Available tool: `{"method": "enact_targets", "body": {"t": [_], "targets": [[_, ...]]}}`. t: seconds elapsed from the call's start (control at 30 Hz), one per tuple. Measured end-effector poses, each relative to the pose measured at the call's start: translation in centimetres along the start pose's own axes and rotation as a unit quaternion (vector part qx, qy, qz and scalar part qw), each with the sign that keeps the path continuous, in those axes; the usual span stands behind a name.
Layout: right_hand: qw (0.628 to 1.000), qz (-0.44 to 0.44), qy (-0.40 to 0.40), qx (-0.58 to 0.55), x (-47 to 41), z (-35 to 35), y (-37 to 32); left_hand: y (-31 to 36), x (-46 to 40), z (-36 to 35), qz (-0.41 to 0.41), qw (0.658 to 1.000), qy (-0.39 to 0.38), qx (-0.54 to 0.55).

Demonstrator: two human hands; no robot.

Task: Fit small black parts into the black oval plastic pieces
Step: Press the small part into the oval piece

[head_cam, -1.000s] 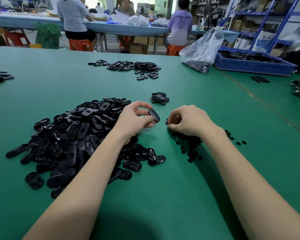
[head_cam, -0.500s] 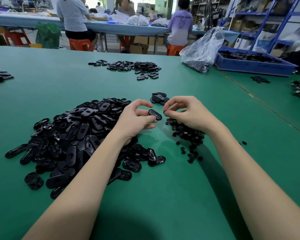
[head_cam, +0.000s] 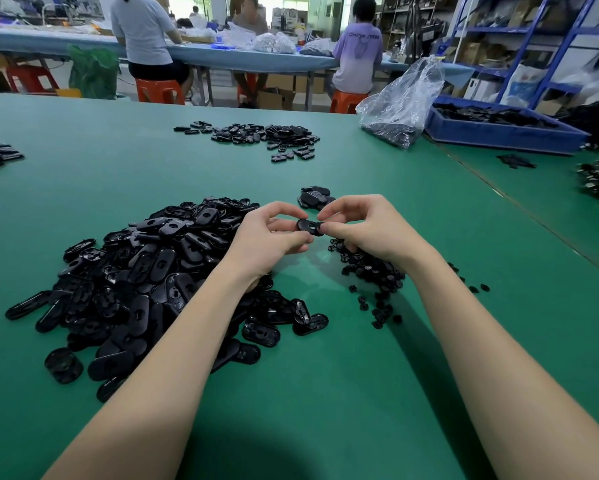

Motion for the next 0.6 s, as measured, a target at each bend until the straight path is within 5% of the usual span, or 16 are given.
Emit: {"method": "enact_targets", "body": {"t": [0.6], "targets": [[0.996, -0.091, 0.020, -0.011, -0.4, -0.5, 0.9, 0.5, 0.2, -0.3, -0.049, 0.989, -0.001, -0.142]]}}
Point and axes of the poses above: each hand's wrist, its own x-axis away from the middle knuckle, its own z-axis out of the back of the hand, y = z × x, the point moved 3 cm from there along -x, towards the middle knuckle, and after that the axes turned 1 degree about y, right-handed, at the moved point
